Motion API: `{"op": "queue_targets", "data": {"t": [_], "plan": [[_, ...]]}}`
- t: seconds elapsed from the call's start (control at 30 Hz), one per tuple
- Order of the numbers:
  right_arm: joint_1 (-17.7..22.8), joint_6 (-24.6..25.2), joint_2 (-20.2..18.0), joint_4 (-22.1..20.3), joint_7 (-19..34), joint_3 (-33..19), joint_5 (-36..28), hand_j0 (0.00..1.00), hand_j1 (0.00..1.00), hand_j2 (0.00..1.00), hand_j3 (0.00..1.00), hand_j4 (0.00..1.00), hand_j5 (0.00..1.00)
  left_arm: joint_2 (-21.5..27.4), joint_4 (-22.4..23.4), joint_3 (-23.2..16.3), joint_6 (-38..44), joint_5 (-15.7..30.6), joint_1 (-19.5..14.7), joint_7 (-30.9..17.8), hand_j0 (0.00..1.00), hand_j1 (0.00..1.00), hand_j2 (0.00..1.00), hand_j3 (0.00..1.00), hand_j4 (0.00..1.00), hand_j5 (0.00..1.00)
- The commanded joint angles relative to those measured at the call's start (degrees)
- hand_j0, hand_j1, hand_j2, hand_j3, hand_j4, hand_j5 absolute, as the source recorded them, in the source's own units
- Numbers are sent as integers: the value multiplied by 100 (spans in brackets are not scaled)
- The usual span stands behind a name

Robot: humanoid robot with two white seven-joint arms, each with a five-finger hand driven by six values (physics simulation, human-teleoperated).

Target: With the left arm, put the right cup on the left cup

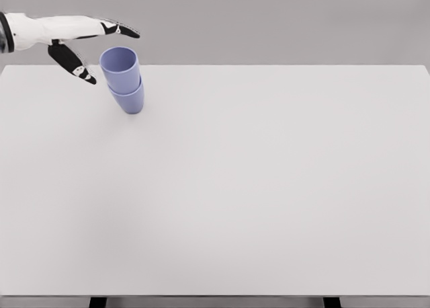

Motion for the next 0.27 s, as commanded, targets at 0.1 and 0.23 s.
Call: {"op": "queue_targets", "data": {"t": [0.1, 0.23], "plan": [[0, -1, 0, 1, 8, 0, 2, 100, 100, 100, 100, 100, 100, 1710, -3020, 1031, 16, 1117, 939, 3, 100, 100, 100, 100, 100, 100], [0, -1, 0, 1, 0, 0, 2, 100, 100, 100, 100, 100, 100, 1930, -3751, 2332, 16, 1126, 2522, 3, 100, 100, 100, 100, 100, 100]]}}
